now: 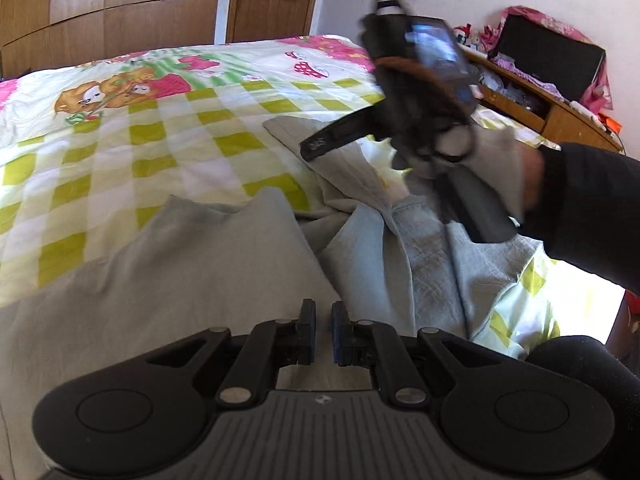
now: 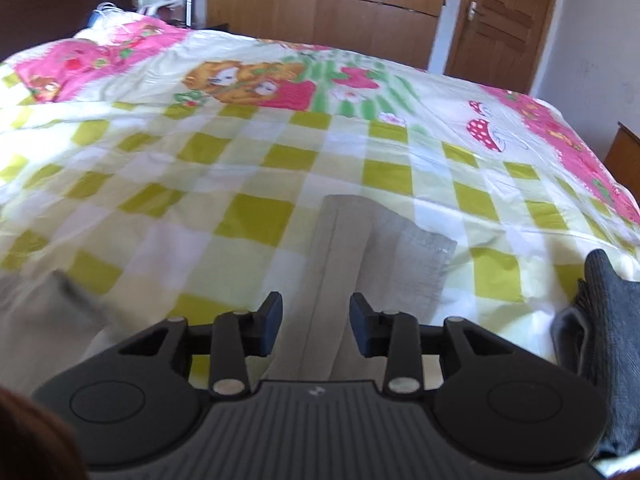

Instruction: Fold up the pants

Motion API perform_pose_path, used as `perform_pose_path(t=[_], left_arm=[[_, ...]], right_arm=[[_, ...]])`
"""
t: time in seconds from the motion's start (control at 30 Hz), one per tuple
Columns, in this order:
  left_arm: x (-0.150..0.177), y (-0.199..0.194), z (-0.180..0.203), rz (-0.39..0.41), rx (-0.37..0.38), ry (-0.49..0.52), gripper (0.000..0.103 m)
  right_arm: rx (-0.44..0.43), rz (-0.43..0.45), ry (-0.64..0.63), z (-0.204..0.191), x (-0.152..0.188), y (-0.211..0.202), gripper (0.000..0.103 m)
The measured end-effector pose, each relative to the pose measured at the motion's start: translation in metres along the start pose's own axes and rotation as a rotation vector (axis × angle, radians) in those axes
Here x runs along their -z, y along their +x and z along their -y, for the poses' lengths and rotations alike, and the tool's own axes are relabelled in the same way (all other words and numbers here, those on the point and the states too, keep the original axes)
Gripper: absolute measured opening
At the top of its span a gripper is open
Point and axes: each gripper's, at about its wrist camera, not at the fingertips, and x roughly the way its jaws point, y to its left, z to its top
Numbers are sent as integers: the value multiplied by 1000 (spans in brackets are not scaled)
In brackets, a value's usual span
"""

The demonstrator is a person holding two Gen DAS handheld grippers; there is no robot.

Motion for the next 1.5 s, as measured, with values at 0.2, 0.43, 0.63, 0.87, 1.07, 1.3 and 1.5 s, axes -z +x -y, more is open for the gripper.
perform_pose_path(t=[0.2,0.43,0.63,0.87,1.07,1.3,1.5], left_arm=[[-9,13,10,-9,0,11,23],[-24,9,35,22,31,66,23],[-28,30,74,-12,108,120,24],[-24,69,118,-110,123,198,24],[-23,77,130,-135,121,222,25],[-25,83,134,-135,138,219,25],[-31,77,124,-120,114,192,25]], right_arm=[[-38,-3,70,21,-9,19,2],[-167,190,415,116,16,-90,2],[-24,252,716,199,133,-179,3],[10,162,813,232,197,-163,14],[-110,198,859,242,201,-159,36],[-114,125,853,253,183,-143,46],[-213,32,914,253,150,-106,4]])
